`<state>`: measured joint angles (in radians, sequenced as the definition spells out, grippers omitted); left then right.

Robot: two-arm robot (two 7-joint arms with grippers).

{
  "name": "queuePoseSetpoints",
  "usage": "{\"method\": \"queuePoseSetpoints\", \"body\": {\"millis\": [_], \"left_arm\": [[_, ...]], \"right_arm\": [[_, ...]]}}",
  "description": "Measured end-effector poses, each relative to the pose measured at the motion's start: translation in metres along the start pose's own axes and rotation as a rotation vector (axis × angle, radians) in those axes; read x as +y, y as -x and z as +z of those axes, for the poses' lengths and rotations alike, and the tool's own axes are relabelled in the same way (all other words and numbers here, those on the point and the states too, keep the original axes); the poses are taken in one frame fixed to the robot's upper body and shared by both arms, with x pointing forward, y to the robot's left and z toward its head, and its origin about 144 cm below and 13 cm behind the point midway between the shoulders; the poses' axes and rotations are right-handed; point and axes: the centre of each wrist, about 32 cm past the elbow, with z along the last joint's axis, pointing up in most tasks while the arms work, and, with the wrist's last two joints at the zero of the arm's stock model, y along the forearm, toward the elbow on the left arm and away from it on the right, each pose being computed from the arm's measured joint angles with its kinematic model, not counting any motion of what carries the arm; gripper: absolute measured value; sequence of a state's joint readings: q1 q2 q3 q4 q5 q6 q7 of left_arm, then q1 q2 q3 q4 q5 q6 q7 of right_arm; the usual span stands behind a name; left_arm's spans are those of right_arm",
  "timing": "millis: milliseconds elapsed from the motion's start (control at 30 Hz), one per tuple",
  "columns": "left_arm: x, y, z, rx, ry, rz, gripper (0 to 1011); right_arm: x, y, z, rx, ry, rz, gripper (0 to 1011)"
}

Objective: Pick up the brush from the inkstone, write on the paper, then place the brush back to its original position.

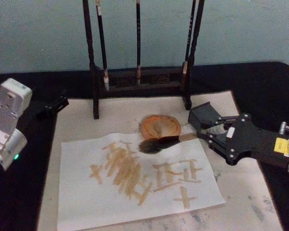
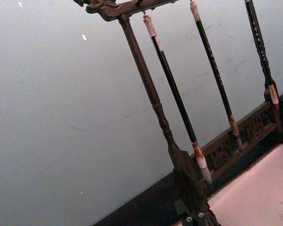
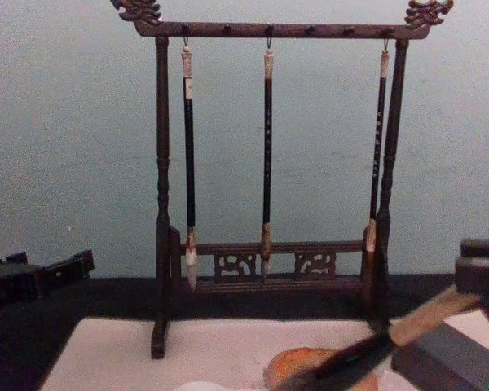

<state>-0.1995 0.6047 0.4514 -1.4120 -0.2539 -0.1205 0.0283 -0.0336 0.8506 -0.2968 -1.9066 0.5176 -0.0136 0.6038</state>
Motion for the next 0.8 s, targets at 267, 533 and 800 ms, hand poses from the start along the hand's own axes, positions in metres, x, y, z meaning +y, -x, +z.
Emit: {"method": "queuePoseSetpoints", "body": {"millis": [267, 533, 800], "left_arm": [[0.0, 0.0, 0.0, 0.0, 0.0, 0.0, 1000], [0.0, 0.0, 0.0, 0.0, 0.0, 0.0, 1002], [0.0, 0.0, 0.0, 0.0, 0.0, 0.0, 1002]], "right_arm": [[0.016, 0.007, 0.006, -0.012, -0.028, 0.067, 168], [0.032, 0.017, 0.004, -0.007, -0.015, 0.145, 168], [0.037, 0.022, -0.008, 0.026, 0.003, 0.17, 168]]}}
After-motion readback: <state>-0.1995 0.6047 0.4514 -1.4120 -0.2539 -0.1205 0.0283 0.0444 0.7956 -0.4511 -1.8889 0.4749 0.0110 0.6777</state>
